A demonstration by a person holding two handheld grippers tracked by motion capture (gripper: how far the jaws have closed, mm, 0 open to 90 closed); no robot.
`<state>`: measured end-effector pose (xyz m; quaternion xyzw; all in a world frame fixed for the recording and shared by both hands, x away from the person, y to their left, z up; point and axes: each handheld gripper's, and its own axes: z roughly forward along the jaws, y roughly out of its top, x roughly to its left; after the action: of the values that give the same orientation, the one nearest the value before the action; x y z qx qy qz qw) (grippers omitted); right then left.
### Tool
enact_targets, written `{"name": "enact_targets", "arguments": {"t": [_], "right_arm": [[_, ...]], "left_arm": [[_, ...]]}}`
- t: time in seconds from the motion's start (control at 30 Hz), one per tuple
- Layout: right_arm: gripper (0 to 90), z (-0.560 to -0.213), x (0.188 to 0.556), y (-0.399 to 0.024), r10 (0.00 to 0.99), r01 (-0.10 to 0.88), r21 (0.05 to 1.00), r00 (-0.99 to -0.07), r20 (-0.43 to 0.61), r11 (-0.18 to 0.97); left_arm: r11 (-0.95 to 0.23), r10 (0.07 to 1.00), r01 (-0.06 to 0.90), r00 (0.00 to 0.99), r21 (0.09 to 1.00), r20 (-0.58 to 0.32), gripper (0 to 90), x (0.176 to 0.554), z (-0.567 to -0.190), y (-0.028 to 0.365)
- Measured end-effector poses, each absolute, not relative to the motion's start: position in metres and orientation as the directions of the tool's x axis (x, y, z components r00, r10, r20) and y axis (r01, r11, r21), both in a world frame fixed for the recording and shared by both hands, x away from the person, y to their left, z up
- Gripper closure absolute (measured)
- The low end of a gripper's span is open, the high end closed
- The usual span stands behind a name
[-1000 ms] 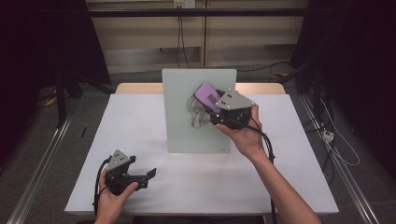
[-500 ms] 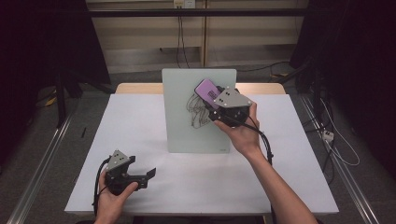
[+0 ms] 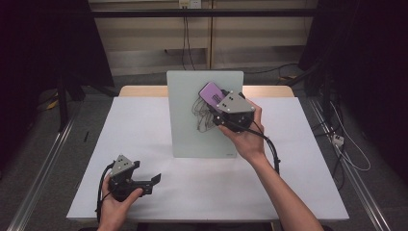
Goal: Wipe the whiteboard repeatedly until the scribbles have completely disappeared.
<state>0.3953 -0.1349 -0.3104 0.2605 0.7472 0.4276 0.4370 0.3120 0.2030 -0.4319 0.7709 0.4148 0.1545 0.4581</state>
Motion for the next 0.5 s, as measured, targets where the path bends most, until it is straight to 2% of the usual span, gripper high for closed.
{"name": "enact_targets", "arguments": {"t": [0.5], "right_arm": [[41.3, -0.3159, 0.3941, -0.1282, 0.753, 0.023, 0.861, -0.496, -0.432, 0.508]], "left_arm": [[-0.238, 0.782, 0.500, 0.607, 0.833, -0.141, 6.3, 0.3123, -0.4323, 0.2026]]}}
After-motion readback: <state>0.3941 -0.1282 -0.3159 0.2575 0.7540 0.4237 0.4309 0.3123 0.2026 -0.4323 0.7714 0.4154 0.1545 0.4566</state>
